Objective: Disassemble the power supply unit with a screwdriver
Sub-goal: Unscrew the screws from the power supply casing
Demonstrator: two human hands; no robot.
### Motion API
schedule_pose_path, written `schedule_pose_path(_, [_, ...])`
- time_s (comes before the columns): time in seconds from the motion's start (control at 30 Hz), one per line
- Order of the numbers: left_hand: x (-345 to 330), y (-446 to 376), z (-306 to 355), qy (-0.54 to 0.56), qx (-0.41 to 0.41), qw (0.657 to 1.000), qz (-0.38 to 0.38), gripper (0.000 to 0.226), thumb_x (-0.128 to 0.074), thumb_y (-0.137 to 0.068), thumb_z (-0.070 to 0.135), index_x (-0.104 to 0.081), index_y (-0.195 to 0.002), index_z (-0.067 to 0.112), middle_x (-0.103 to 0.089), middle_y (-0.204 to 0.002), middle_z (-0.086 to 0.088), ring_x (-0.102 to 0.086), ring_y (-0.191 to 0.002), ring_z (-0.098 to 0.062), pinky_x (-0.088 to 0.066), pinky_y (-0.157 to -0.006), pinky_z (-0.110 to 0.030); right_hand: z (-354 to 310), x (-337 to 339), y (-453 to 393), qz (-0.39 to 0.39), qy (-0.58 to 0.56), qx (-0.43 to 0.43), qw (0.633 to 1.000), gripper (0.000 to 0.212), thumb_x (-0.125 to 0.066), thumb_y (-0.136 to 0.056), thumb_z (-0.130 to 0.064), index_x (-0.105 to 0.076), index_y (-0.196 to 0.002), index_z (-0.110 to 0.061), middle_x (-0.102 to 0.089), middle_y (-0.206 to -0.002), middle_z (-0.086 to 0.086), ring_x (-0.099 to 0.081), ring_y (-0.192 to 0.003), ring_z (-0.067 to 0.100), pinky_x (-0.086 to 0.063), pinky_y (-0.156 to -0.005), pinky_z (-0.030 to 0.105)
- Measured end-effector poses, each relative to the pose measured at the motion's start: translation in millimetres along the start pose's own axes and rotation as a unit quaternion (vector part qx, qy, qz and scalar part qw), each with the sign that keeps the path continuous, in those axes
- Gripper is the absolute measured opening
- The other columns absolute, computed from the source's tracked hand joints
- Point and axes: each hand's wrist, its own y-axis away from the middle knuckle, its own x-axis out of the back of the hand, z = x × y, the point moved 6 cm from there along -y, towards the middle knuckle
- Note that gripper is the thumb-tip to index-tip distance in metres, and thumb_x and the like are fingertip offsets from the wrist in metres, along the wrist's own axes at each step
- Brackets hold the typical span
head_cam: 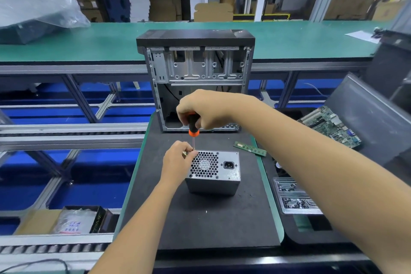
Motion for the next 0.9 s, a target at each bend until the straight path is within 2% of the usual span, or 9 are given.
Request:
schedule_pose_path(0.13, [0.1,0.9,0.8,-0.005,-0.001,1.0,0.003,0.03,-0.069,-0.085,0.022,-0.049,-0.065,0.032,-0.05,-0.071,0.01,-0.051,-0.063,-0.005,-0.032,-0.058,-0.013,-1.8,-3.4,-3.4,0.015,-0.012,-0.013,1.0,0.017,-0.068,-0.079,-0.015,-0.06,-0.094,-0.013,-0.055,-0.088,-0.004,-0.054,-0.085,0.02,-0.046,-0.069,0.031])
schedule_pose_path(0.23, [0.4,1.7,2.0,-0.002,0.001,1.0,0.008,0.035,-0.069,-0.085,0.022,-0.045,-0.064,0.037,-0.05,-0.07,0.011,-0.051,-0.062,-0.004,-0.033,-0.058,-0.014,3.4,-1.8,-6.2,0.061,0.018,-0.077,0.995,0.029,-0.045,-0.098,-0.042,-0.045,-0.093,-0.013,-0.046,-0.079,0.001,-0.045,-0.07,0.021,-0.034,-0.058,0.032])
schedule_pose_path(0.33, [-0.2,2.0,0.9,0.002,0.002,1.0,0.007,0.033,-0.069,-0.086,0.023,-0.046,-0.066,0.036,-0.052,-0.073,0.011,-0.052,-0.064,-0.005,-0.034,-0.059,-0.015,6.3,-0.7,-8.8,0.076,0.062,-0.112,0.989,0.022,-0.033,-0.104,-0.032,-0.039,-0.096,-0.012,-0.036,-0.073,0.001,-0.037,-0.06,0.016,-0.021,-0.049,0.029])
schedule_pose_path(0.5, [-2.3,0.9,-3.9,0.004,0.007,1.0,0.001,0.021,-0.069,-0.086,0.024,-0.054,-0.071,0.027,-0.054,-0.077,0.009,-0.054,-0.068,-0.005,-0.036,-0.061,-0.017,1.5,1.2,-5.2,0.049,-0.035,-0.045,0.997,0.014,-0.059,-0.092,-0.022,-0.051,-0.1,-0.014,-0.046,-0.081,-0.006,-0.049,-0.076,0.017,-0.036,-0.058,0.028])
schedule_pose_path(0.6, [-2.8,0.7,-4.3,-0.003,0.001,1.0,0.002,0.018,-0.068,-0.086,0.024,-0.056,-0.073,0.025,-0.054,-0.077,0.009,-0.054,-0.068,-0.005,-0.036,-0.061,-0.017,-0.8,0.7,-2.1,0.023,-0.085,-0.02,0.996,0.019,-0.061,-0.084,-0.003,-0.058,-0.101,-0.011,-0.058,-0.088,-0.008,-0.057,-0.087,0.016,-0.048,-0.07,0.027])
schedule_pose_path(0.67, [-2.5,1.1,-3.2,-0.007,-0.003,1.0,0.002,0.02,-0.068,-0.086,0.024,-0.055,-0.071,0.026,-0.052,-0.075,0.01,-0.053,-0.066,-0.004,-0.034,-0.06,-0.015,-0.4,-1.3,-1.5,0.016,-0.102,-0.015,0.994,0.021,-0.059,-0.079,0.002,-0.059,-0.095,-0.011,-0.059,-0.085,-0.01,-0.057,-0.08,0.013,-0.046,-0.065,0.023])
schedule_pose_path(0.77, [-1.5,1.3,-0.8,-0.012,-0.007,1.0,0.005,0.028,-0.068,-0.086,0.024,-0.05,-0.067,0.032,-0.052,-0.073,0.011,-0.052,-0.065,-0.004,-0.034,-0.059,-0.015,4.6,-1.4,-2.5,0.052,-0.078,-0.026,0.995,0.013,-0.062,-0.085,-0.018,-0.055,-0.094,-0.012,-0.061,-0.086,-0.003,-0.054,-0.077,0.016,-0.041,-0.063,0.027])
schedule_pose_path(0.83, [-1.0,1.4,0.1,-0.01,-0.004,1.0,0.008,0.033,-0.068,-0.086,0.024,-0.045,-0.066,0.037,-0.052,-0.073,0.01,-0.052,-0.064,-0.004,-0.034,-0.058,-0.014,9.6,-0.7,-4.3,0.083,-0.055,-0.065,0.993,0.027,-0.051,-0.096,-0.04,-0.05,-0.095,-0.013,-0.06,-0.086,0.002,-0.053,-0.078,0.022,-0.04,-0.064,0.034])
schedule_pose_path(0.9, [-1.1,1.7,-0.2,-0.009,-0.001,1.0,0.009,0.035,-0.068,-0.086,0.023,-0.044,-0.065,0.037,-0.052,-0.073,0.01,-0.052,-0.064,-0.004,-0.033,-0.058,-0.014,11.8,-2.3,-7.2,0.113,-0.052,-0.097,0.988,0.027,-0.04,-0.1,-0.041,-0.045,-0.094,-0.015,-0.057,-0.082,0.004,-0.051,-0.075,0.026,-0.035,-0.061,0.036])
